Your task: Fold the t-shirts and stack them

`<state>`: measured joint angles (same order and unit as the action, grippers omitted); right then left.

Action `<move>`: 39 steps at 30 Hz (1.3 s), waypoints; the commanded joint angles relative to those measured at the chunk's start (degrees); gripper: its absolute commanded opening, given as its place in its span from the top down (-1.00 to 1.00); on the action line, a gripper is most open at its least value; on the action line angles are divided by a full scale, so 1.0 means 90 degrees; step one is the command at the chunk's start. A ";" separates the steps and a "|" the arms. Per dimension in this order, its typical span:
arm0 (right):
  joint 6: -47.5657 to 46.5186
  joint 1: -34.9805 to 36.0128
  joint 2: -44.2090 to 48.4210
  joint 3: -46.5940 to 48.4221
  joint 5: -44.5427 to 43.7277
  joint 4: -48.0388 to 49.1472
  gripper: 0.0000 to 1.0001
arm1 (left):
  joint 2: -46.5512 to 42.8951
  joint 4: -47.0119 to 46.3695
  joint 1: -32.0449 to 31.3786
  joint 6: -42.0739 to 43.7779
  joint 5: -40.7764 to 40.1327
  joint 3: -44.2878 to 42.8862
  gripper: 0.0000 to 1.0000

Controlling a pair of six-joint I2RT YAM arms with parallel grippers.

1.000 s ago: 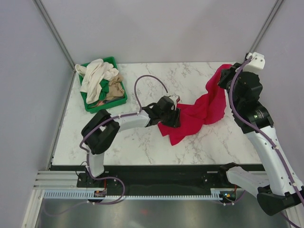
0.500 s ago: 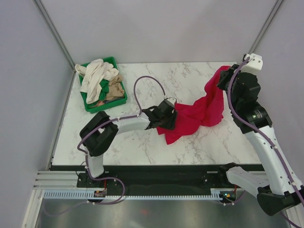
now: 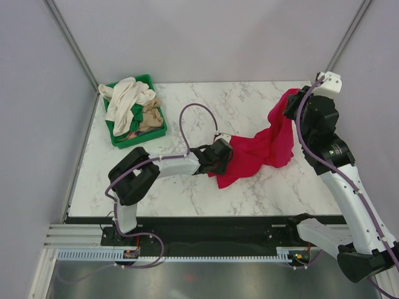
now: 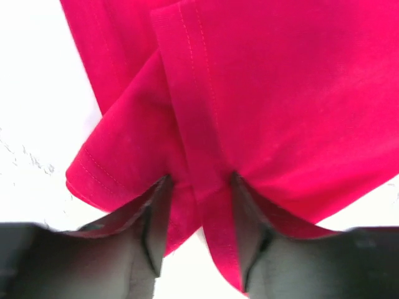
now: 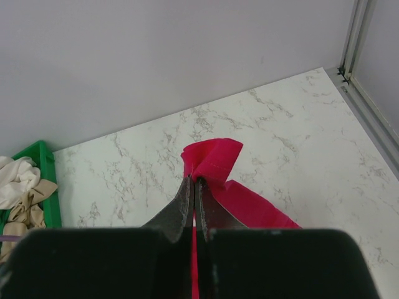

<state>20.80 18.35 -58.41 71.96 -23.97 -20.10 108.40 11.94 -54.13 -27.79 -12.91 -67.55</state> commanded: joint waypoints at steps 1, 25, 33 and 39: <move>-0.0035 -0.0017 0.0055 -0.0037 -0.0013 0.0299 1.00 | 0.0221 -0.0077 -0.0040 -0.0017 0.0106 -0.0200 0.06; -0.0299 -0.0017 -0.0082 0.0383 -0.0744 0.0183 1.00 | -0.2012 0.0918 -0.0255 0.0129 -0.1455 0.0571 0.96; -0.0182 -0.0037 -0.0101 0.0247 -0.0902 0.0153 1.00 | -0.4133 0.1065 -0.0255 0.0188 -0.1739 0.1936 -0.40; 0.0062 -0.0017 -0.0082 -0.0115 -0.0511 0.0221 1.00 | -0.4340 0.1095 0.0066 -0.0533 -0.1799 0.2699 -0.36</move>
<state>19.94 18.20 -59.44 71.92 -29.98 -20.03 68.90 20.97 -55.31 -28.10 -26.89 -46.13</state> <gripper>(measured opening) 0.010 0.698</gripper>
